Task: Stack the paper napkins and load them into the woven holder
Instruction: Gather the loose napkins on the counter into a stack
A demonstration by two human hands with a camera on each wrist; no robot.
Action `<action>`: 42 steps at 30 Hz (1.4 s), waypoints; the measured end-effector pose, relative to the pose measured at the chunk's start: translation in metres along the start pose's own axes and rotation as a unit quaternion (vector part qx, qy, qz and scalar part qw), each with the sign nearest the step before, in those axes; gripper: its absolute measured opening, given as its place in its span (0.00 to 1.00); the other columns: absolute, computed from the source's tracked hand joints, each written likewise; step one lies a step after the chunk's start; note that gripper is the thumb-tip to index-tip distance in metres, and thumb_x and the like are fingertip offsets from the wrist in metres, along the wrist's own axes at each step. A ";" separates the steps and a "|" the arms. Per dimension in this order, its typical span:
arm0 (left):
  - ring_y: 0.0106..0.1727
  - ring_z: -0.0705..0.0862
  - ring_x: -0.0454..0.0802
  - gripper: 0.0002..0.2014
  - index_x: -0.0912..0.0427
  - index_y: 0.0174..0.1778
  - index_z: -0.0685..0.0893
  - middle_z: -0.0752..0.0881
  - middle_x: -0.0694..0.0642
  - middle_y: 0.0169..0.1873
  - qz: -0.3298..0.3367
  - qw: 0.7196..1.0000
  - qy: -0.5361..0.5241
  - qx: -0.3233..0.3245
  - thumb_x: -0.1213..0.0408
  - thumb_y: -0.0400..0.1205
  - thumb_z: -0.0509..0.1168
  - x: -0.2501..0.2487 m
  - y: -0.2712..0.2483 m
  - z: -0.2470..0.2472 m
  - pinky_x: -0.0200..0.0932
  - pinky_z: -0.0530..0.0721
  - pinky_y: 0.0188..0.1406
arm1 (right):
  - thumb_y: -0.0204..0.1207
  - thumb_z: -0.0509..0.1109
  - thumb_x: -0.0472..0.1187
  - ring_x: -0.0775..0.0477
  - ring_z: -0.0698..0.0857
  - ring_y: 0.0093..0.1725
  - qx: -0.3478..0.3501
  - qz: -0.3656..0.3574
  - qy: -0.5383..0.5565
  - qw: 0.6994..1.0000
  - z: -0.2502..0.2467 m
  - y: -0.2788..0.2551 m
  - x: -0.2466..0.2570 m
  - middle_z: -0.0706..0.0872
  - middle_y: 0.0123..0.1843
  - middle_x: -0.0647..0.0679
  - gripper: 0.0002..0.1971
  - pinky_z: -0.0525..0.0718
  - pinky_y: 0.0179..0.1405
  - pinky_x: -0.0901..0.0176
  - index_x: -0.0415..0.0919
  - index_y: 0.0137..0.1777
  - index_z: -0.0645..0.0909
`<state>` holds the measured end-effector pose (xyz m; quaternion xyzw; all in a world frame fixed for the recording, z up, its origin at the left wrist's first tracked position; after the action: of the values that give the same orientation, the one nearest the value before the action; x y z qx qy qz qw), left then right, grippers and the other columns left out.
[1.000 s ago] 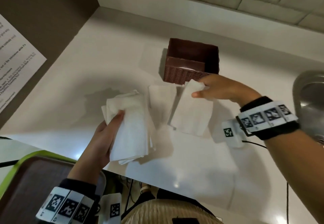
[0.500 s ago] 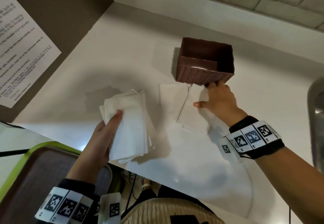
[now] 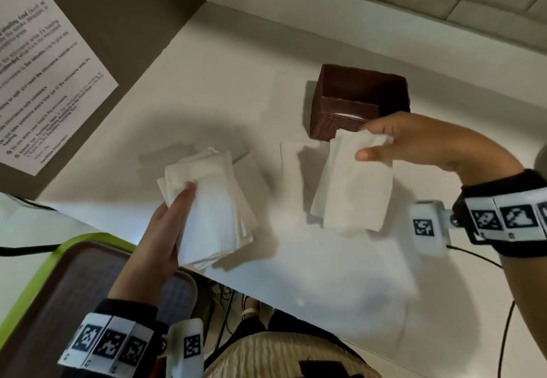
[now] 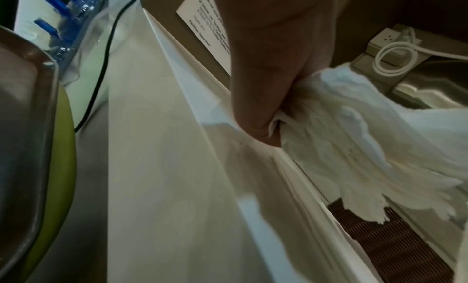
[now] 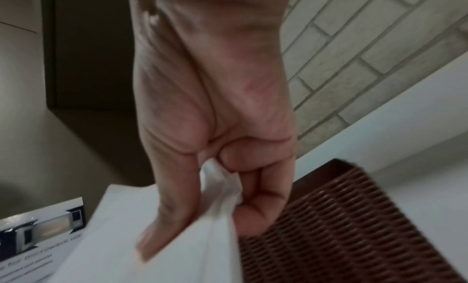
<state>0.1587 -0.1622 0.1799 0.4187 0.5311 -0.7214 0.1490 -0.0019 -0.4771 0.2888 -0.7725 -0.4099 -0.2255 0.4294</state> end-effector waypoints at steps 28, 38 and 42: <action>0.39 0.94 0.47 0.17 0.57 0.58 0.84 0.95 0.51 0.39 0.004 0.993 -0.103 -0.054 0.48 0.84 0.61 0.008 -0.023 -0.071 0.40 0.89 0.29 | 0.80 0.69 0.33 0.58 0.89 0.42 0.363 -0.077 -0.047 0.927 0.114 0.112 0.105 0.92 0.44 0.55 0.13 0.87 0.46 0.63 0.54 0.45 0.88; 0.39 0.94 0.47 0.16 0.56 0.57 0.84 0.95 0.51 0.40 0.000 0.993 -0.095 -0.064 0.48 0.84 0.62 0.010 -0.026 -0.069 0.40 0.89 0.30 | 0.79 0.72 0.46 0.41 0.86 0.57 0.229 -0.127 -0.272 0.926 0.147 0.149 0.092 0.87 0.63 0.43 0.15 0.82 0.59 0.51 0.43 0.63 0.83; 0.39 0.94 0.46 0.16 0.56 0.58 0.83 0.95 0.50 0.39 0.003 0.993 -0.098 -0.071 0.48 0.85 0.61 0.014 -0.030 -0.072 0.39 0.89 0.29 | 0.79 0.71 0.46 0.45 0.83 0.54 0.203 -0.149 -0.297 0.921 0.141 0.151 0.101 0.86 0.57 0.46 0.16 0.76 0.52 0.57 0.42 0.65 0.82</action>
<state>0.1628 -0.0832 0.1823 0.3356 0.5624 -0.7192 0.2319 0.1790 -0.3579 0.2128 -0.6298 -0.6662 0.0411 0.3971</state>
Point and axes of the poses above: each hand's wrist, its own y-axis towards the middle knuckle, its own z-axis out of the palm, x = y × z, the point moved 5 cm from there along y, towards the middle knuckle
